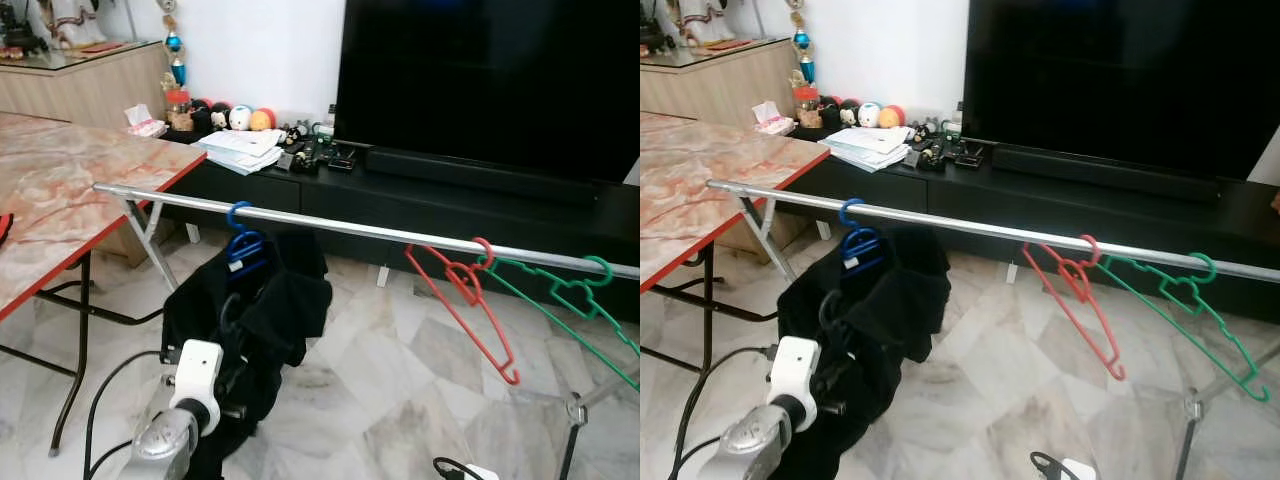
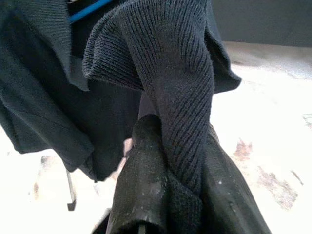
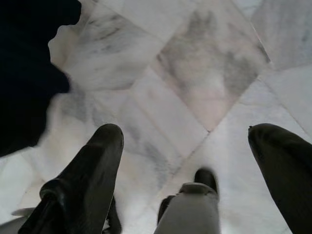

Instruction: Hang hanger

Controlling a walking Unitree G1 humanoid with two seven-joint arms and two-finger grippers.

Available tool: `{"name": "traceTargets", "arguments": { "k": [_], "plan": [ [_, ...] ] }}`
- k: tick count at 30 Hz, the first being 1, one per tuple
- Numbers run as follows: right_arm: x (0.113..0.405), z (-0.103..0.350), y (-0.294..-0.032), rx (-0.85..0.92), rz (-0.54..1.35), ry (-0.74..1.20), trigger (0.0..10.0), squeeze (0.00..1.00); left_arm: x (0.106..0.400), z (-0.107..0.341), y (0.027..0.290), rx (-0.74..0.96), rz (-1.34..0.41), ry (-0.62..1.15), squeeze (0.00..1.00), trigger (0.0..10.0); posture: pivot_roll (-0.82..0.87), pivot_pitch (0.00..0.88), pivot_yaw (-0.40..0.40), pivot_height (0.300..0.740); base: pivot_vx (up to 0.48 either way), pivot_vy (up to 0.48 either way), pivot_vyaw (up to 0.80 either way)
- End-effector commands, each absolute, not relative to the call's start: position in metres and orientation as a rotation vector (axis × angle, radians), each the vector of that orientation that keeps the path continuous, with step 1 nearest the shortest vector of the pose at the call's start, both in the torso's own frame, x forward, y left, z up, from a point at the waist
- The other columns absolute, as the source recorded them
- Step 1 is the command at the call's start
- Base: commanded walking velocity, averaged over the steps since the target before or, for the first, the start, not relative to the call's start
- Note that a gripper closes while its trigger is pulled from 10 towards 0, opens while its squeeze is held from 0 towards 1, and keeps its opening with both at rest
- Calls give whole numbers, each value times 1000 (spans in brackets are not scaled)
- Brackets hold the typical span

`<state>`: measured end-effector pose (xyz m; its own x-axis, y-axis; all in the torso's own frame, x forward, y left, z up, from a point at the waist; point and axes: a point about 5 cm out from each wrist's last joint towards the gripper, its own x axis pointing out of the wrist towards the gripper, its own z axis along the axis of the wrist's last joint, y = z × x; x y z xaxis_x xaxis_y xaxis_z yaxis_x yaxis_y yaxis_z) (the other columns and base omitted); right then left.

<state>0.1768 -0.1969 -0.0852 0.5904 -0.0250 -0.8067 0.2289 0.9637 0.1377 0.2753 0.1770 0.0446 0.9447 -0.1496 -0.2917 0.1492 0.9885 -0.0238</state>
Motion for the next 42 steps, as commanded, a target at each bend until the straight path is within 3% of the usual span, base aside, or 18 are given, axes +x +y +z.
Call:
{"name": "traceTargets", "arguments": {
  "k": [1,10,18,29,42],
  "plan": [
    [170,-86,-212,237,-187,939,10000,0,278,50,173,17,-142,276,0,10000,28,0,9,740,0,0,0],
    [165,-86,-219,227,-186,946,10000,0,272,55,186,66,-79,239,0,10000,42,0,-4,740,0,0,0],
    [169,-88,-201,220,-144,948,10000,0,273,56,187,39,-46,231,0,10000,39,0,-5,740,0,0,0],
    [182,-85,-186,214,-118,935,10000,0,272,56,182,44,-103,244,0,10000,39,0,-7,740,311,0,0],
    [162,-88,-212,185,-115,957,10000,0,272,57,176,46,-136,241,0,10000,37,0,-7,740,355,0,0]
  ]
}}
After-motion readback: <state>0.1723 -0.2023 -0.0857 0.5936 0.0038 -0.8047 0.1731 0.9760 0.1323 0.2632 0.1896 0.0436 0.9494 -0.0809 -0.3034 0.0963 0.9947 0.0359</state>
